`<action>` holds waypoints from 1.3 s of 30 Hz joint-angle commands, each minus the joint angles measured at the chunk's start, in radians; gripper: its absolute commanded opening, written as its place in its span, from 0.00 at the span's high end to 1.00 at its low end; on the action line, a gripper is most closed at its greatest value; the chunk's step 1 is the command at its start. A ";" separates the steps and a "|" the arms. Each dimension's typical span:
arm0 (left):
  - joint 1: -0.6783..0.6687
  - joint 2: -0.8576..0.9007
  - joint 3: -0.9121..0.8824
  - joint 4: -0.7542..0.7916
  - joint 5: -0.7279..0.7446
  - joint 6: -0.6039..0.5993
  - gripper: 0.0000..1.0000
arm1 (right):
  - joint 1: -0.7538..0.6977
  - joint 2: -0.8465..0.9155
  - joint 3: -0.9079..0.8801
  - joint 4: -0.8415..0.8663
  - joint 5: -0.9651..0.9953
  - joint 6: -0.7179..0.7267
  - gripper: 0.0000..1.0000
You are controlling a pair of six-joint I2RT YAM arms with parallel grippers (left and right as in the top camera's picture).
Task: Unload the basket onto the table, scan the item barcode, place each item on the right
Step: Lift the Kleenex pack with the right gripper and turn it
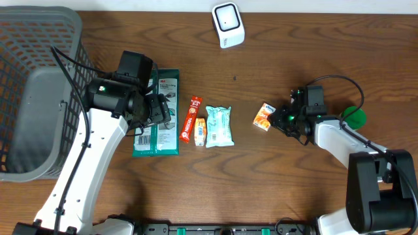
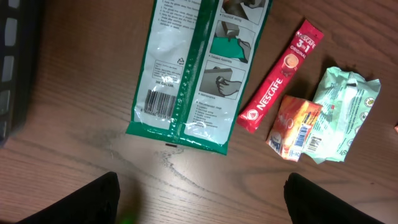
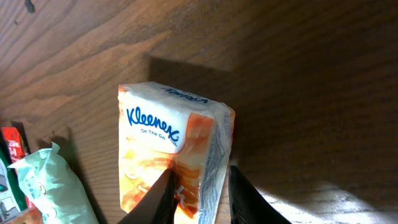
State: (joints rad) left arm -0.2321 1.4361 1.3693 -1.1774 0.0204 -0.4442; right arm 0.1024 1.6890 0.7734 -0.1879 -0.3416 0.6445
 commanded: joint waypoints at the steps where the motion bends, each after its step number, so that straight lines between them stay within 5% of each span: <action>1: -0.003 -0.005 0.007 -0.003 -0.009 0.003 0.15 | 0.012 -0.004 -0.042 0.028 0.042 0.013 0.79; 26: -0.003 -0.005 0.007 -0.003 -0.009 0.003 0.15 | 0.093 -0.001 -0.075 0.073 0.171 0.064 0.83; 33: -0.003 -0.005 0.007 -0.003 -0.009 0.003 0.15 | 0.175 -0.001 -0.075 0.083 0.173 -0.037 0.85; 39: -0.003 -0.005 0.007 -0.003 -0.009 0.003 0.15 | 0.186 -0.001 -0.075 0.087 0.193 -0.039 0.76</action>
State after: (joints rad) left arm -0.2321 1.4361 1.3693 -1.1770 0.0200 -0.4442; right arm 0.2729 1.6615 0.7280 -0.0830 -0.1589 0.6312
